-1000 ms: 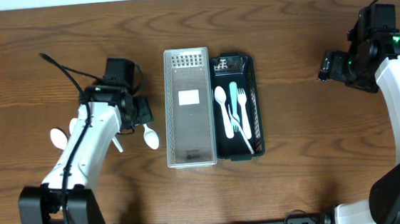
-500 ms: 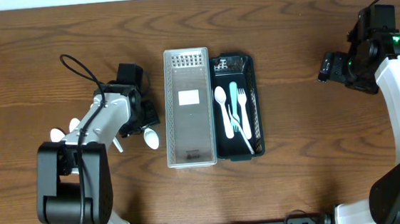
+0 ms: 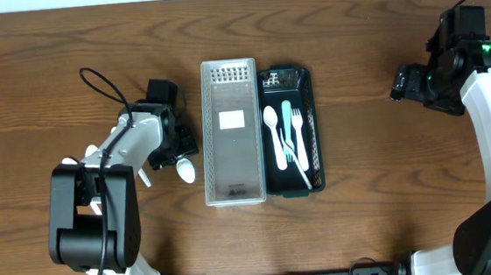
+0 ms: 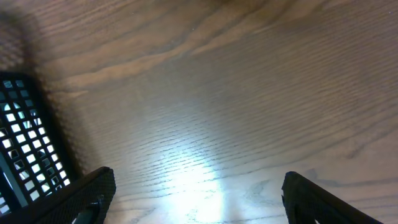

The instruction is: Pack container

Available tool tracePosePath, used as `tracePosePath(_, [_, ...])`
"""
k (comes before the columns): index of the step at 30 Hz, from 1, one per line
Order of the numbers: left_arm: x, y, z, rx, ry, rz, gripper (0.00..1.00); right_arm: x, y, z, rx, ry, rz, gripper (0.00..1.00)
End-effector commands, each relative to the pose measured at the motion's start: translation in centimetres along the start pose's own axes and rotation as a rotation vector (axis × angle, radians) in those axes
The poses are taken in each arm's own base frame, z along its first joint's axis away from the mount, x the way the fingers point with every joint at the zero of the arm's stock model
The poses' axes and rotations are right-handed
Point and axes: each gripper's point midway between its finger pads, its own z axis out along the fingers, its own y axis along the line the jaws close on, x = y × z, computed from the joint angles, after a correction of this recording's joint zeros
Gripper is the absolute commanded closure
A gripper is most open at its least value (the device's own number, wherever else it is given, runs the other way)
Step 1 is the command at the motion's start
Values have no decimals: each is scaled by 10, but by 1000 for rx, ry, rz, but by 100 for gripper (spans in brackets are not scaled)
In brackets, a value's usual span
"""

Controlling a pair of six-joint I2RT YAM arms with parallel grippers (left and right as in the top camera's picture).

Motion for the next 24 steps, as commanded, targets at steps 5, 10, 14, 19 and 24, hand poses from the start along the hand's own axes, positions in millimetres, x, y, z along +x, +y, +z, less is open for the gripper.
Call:
tracePosePath(5, [4, 8, 13, -15, 39, -29, 36, 2, 1, 2, -4, 10, -13, 11])
tracePosePath(10, [4, 9, 13, -7, 48, -39, 50, 1, 1, 2, -4, 10, -13, 11])
tracePosePath(14, [4, 9, 12, -7, 47, -39, 68, 2, 1, 2, -4, 10, -13, 11])
tracePosePath(19, [4, 9, 12, -7, 47, -39, 78, 2, 1, 2, -4, 10, -13, 11])
tracePosePath(24, [4, 9, 12, -7, 47, -39, 87, 1, 1, 2, -4, 10, -13, 11])
